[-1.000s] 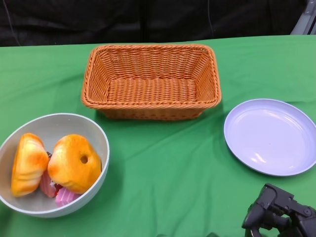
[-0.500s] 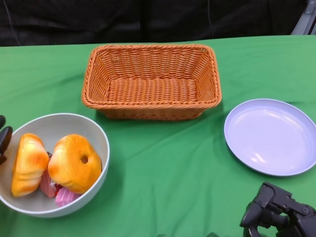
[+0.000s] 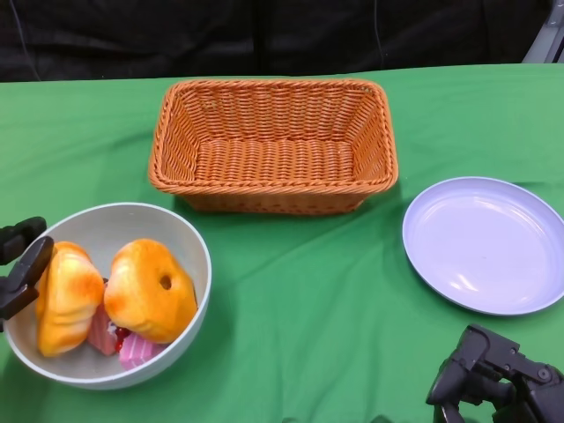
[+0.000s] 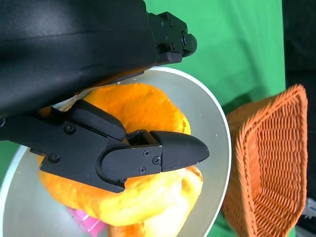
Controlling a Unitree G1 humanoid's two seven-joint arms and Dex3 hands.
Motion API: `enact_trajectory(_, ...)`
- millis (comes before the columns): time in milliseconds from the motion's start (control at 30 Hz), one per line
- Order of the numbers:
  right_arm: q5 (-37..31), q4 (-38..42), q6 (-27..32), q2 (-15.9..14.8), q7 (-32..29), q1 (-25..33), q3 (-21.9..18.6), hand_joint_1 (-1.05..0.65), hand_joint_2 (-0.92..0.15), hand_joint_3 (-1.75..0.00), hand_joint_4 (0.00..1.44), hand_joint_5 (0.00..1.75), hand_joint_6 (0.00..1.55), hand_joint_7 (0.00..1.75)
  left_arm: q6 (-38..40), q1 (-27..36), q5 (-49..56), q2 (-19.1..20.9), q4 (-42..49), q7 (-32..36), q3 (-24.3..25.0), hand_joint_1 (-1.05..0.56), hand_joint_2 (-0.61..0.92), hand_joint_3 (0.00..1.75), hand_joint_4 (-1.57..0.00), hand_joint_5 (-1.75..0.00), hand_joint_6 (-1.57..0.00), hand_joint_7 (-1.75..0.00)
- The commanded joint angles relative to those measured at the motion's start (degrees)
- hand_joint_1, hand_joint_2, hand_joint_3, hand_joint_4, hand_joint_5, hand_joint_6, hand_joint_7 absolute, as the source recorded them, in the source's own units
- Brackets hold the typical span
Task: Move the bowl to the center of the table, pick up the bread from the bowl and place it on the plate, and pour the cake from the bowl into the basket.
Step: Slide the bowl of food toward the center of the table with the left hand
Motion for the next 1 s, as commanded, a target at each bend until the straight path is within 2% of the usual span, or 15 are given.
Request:
enact_trajectory(33, 0.08, 0.16, -0.66, -0.2, -0.31, 0.18, -0.35, -0.15, -0.41, -1.24, 0.77, 1.75, 0.67, 1.51, 3.67, 2.17, -1.19, -0.58, -4.67, 0.37, -0.37, -0.78, 0.92, 0.63, -0.05, -0.01, 0.0, 0.0)
enact_trajectory(367, 0.22, 0.03, -0.47, -0.18, -0.27, 0.17, -0.23, -0.15, -0.41, -1.25, 0.77, 1.75, 0.67, 1.51, 12.08, 7.01, -3.84, -2.49, -17.71, 1.45, -0.72, -0.78, 0.92, 0.63, -0.05, -0.01, -0.01, 0.0)
enact_trajectory(533, -0.35, 0.19, -0.35, 0.08, -0.63, -0.02, 0.02, -0.16, -0.41, -1.24, 0.77, 1.75, 0.67, 1.51, 20.07, 9.26, -5.86, -4.19, -25.55, 4.94, -0.37, -0.78, 0.92, 0.66, -0.06, -0.01, -0.01, 0.0)
enact_trajectory(667, -0.43, 0.7, -0.56, 0.1, -0.69, -0.45, 0.21, -0.17, -0.42, -1.21, 0.77, 1.75, 0.67, 1.5, 23.59, 10.84, -6.88, -5.65, -30.26, 7.74, -0.26, -0.77, 0.92, 0.66, -0.06, -0.01, -0.01, 0.0)
enact_trajectory(1000, -1.61, 1.29, -1.06, 0.62, -1.9, -1.38, 0.96, -0.17, -0.43, -1.19, 0.77, 1.75, 0.68, 1.49, 30.82, 12.42, -8.64, -8.64, -36.31, 11.05, -1.0, -0.75, 0.92, 0.64, -0.08, -0.01, -0.04, -0.01)
